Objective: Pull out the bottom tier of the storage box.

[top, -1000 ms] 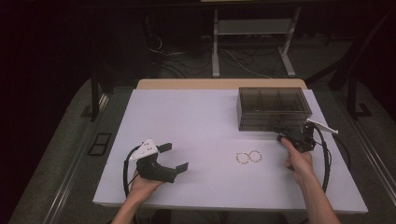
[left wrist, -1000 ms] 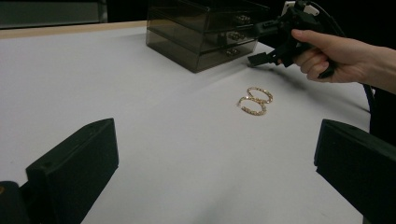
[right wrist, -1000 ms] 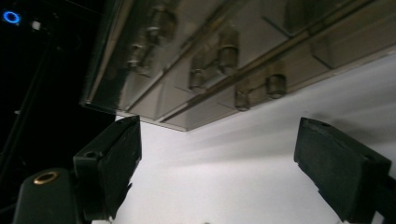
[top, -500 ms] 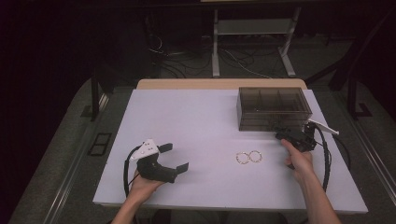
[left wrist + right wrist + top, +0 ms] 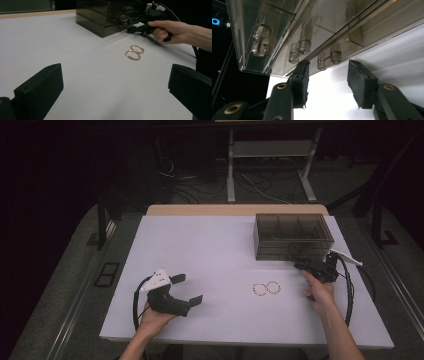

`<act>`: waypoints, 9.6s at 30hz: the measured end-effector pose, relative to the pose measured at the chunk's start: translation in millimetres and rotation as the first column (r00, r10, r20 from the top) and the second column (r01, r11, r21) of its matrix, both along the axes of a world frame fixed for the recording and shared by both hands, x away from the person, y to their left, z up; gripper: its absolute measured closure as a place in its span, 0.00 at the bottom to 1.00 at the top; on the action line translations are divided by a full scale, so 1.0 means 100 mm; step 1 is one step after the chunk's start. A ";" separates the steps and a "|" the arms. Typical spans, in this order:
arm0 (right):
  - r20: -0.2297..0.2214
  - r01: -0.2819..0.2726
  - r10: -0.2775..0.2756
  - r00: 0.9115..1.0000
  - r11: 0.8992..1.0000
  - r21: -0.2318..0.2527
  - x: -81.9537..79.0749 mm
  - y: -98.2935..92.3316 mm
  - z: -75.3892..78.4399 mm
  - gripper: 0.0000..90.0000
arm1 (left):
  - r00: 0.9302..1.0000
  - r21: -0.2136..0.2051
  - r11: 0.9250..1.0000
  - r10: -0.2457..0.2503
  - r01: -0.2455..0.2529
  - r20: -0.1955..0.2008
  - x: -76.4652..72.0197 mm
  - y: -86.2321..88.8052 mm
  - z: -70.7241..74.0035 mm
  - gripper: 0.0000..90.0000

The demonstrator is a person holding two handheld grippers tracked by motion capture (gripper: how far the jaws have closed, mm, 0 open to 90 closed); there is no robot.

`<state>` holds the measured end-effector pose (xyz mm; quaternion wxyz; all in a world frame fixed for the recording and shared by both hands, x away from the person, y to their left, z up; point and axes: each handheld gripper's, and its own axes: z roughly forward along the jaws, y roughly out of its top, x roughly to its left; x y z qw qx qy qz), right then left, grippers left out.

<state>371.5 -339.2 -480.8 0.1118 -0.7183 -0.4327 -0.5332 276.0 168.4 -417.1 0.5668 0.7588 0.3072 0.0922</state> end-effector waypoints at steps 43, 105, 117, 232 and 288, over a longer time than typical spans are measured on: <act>-0.010 0.059 -0.059 0.998 0.996 0.061 0.03 0.00 -0.11 0.88 | 1.000 0.011 1.000 -0.005 0.005 -0.005 0.01 0.00 -0.01 0.00; -0.022 0.158 -0.158 0.987 0.987 0.001 -0.40 0.15 -0.03 0.78 | 1.000 0.011 1.000 -0.002 0.002 -0.008 0.00 0.00 -0.01 0.00; -0.010 0.139 -0.139 0.990 0.989 -0.046 -0.49 0.20 0.12 0.74 | 1.000 0.016 1.000 -0.002 0.002 -0.008 0.00 0.00 -0.01 0.00; -0.031 -0.465 0.866 0.499 0.237 -0.853 0.33 0.52 0.66 0.60 | 1.000 0.032 0.999 -0.011 0.011 -0.010 0.01 -0.02 -0.03 0.00; -0.130 -0.559 0.887 0.443 0.159 -0.814 0.31 0.43 0.55 0.81 | 1.000 0.032 0.999 -0.021 0.021 -0.013 0.01 -0.03 -0.03 0.00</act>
